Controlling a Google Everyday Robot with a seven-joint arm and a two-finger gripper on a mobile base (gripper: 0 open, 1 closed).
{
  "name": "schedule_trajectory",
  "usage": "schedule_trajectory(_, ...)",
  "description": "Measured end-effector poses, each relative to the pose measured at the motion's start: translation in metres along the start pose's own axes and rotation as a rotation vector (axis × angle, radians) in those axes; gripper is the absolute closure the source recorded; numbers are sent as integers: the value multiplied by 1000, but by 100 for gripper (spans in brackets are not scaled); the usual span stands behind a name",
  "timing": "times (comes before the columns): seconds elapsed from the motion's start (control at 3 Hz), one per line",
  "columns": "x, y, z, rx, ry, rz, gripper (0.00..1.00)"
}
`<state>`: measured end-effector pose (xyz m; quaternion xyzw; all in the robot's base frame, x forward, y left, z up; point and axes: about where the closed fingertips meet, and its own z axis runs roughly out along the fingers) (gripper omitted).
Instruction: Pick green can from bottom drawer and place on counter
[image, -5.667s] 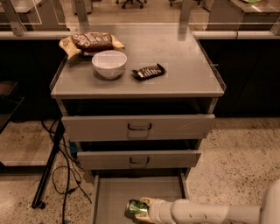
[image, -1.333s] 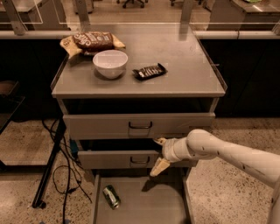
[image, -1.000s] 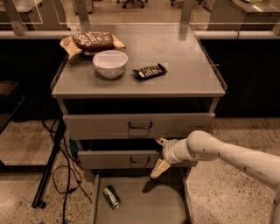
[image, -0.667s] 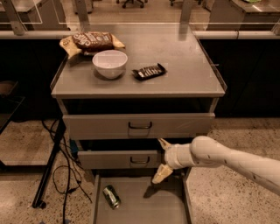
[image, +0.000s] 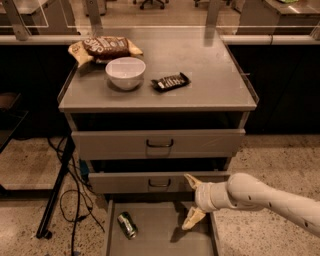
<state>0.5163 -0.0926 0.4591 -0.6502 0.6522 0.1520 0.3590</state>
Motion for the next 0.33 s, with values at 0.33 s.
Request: schedule_trajectory(0.33, 0, -2, 1, 2, 1, 10, 0)
